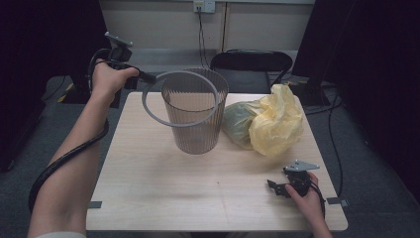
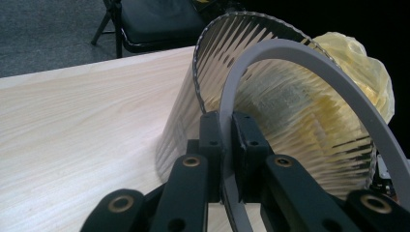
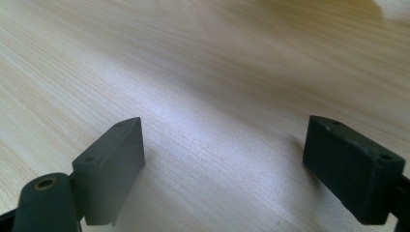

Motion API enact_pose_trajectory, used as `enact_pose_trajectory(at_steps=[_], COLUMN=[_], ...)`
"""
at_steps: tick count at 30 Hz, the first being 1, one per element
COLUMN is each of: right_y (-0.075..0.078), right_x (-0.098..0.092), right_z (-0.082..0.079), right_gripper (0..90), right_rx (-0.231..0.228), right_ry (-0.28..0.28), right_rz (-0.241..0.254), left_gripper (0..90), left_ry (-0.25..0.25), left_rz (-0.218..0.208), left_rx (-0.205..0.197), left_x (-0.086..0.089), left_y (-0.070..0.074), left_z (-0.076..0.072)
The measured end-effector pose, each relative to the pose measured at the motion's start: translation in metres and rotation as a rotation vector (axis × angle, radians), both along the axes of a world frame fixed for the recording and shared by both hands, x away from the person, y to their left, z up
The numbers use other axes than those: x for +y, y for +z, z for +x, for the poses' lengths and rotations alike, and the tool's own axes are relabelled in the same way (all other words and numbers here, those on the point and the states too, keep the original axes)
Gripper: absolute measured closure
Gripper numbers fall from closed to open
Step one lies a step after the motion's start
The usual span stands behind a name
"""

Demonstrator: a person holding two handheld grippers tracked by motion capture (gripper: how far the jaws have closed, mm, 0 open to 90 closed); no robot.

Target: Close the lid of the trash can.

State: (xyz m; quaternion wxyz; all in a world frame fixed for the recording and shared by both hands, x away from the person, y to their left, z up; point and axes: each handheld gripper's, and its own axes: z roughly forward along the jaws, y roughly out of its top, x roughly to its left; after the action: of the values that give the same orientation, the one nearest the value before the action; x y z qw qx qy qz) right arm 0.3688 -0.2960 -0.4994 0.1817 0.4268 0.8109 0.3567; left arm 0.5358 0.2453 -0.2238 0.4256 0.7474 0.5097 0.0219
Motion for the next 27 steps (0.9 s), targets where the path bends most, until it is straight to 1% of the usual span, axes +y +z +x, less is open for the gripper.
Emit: enact_pose_trajectory(at_steps=[5,7,10,12,18,19,23,27], right_y=[0.0,0.0,0.0,0.0,0.0,0.0,0.0,0.0], right_x=[0.0,-0.001,-0.001,-0.001,-0.001,-0.001,-0.001,-0.001], right_z=[0.0,0.0,0.0,0.0,0.0,0.0,0.001,0.001], right_gripper=[13.9,13.9,13.9,13.9,13.9,13.9,14.0,13.9], right_rx=[0.0,0.0,0.001,0.001,0.001,0.001,0.002,0.002], right_ry=[0.0,0.0,0.0,0.0,0.001,0.001,0.0,0.001], right_rz=[0.006,0.007,0.01,0.009,0.01,0.01,0.011,0.014], left_gripper=[83.9,83.9,83.9,83.9,83.9,83.9,83.9,83.8], left_ry=[0.006,0.018,0.02,0.013,0.021,0.025,0.037,0.053], left_rz=[0.002,-0.008,-0.014,-0.014,-0.026,-0.034,-0.042,-0.04], left_rx=[0.008,0.009,0.011,0.012,0.023,0.028,0.035,0.036], left_x=[-0.004,-0.004,-0.005,-0.006,-0.009,-0.01,-0.013,-0.017], left_y=[-0.001,-0.002,-0.005,-0.006,-0.01,-0.012,-0.013,-0.012], left_z=[0.011,0.014,0.019,0.022,0.03,0.033,0.038,0.044])
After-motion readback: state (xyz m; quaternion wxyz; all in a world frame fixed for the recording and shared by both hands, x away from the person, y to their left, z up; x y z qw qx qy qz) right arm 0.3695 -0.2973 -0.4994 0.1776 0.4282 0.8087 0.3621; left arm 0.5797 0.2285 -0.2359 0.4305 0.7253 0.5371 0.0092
